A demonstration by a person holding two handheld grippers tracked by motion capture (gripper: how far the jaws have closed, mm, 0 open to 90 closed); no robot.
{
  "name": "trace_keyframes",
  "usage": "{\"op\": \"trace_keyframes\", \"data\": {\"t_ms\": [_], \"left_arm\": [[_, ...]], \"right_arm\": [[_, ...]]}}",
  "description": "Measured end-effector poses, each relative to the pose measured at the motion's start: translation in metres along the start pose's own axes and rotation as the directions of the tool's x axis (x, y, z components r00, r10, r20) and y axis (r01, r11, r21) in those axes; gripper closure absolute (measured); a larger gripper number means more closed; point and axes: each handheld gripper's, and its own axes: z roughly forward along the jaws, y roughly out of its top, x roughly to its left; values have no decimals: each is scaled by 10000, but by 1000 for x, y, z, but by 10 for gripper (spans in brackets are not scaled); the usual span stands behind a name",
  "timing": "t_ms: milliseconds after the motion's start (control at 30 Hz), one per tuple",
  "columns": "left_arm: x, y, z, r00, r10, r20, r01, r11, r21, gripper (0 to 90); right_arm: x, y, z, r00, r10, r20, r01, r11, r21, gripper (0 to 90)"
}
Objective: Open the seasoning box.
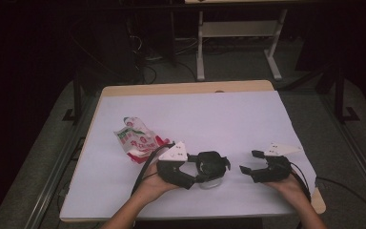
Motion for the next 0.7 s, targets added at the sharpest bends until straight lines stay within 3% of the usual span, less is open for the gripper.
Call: {"op": "trace_keyframes", "data": {"t_ms": [267,367,433,600,700], "left_arm": [[3,2,-1,9995,-166,-285,168,9998,64,611],[4,3,0,9977,-280,-614,289,9995,143,693],[5,3,-1,9980,-310,-542,320,9993,183,756],[6,4,-3,9985,80,-540,-67,9997,244,883],[7,3,-2,9992,54,-385,-42,9995,303,897]], "right_arm": [[-1,0,-1,10000,40,4,-40,10000,-47,190],[-1,0,-1,10000,13,26,-13,10000,-72,190],[-1,0,-2,10000,-1,38,2,10000,-83,190],[-1,0,-1,10000,18,27,-17,10000,-69,190],[-1,-1,-1,10000,-16,35,16,10000,-85,190]]}}
